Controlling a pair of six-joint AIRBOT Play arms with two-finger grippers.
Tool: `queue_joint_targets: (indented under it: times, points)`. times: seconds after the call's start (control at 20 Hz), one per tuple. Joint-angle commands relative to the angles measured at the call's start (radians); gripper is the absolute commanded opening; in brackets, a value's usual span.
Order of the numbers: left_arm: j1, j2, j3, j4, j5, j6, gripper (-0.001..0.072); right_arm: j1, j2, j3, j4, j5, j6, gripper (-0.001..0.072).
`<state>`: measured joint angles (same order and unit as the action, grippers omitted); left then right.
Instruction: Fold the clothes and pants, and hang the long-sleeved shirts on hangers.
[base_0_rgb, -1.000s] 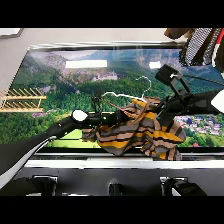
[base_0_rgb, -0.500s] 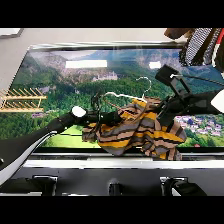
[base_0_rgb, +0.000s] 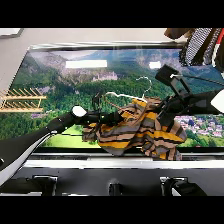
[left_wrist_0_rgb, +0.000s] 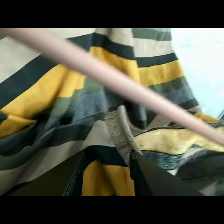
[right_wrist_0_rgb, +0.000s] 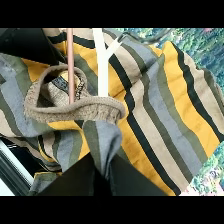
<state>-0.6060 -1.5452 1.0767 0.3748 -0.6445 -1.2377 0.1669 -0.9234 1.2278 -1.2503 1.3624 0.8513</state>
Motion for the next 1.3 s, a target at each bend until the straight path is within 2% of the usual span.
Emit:
queue_joint_targets:
  times: [0.0,0.45,1.15,1.2,1.25]
  points:
    - [-0.002,-0.001,0.024,-0.008,0.001,0.001,0.0345,0.001,0.0,0.0,-0.001,0.001,0.002,0.0032]
    - [-0.01,-0.045,0.029,-0.008,-0.056,0.0,0.0345,0.001,0.0,0.0,0.0,0.001,0.002,0.0032]
    - [-0.04,-0.053,0.058,-0.061,-0.037,0.008,0.0312,0.001,0.0,0.0,-0.003,0.005,0.002,0.0032]
    - [-0.04,-0.053,0.059,-0.061,-0.04,0.013,0.0143,0.001,0.0,0.0,-0.003,0.005,0.002,0.0032]
    - [-0.041,-0.053,0.059,-0.061,-0.048,0.03,0.003,0.001,0.0,0.0,-0.003,0.005,0.002,0.0032]
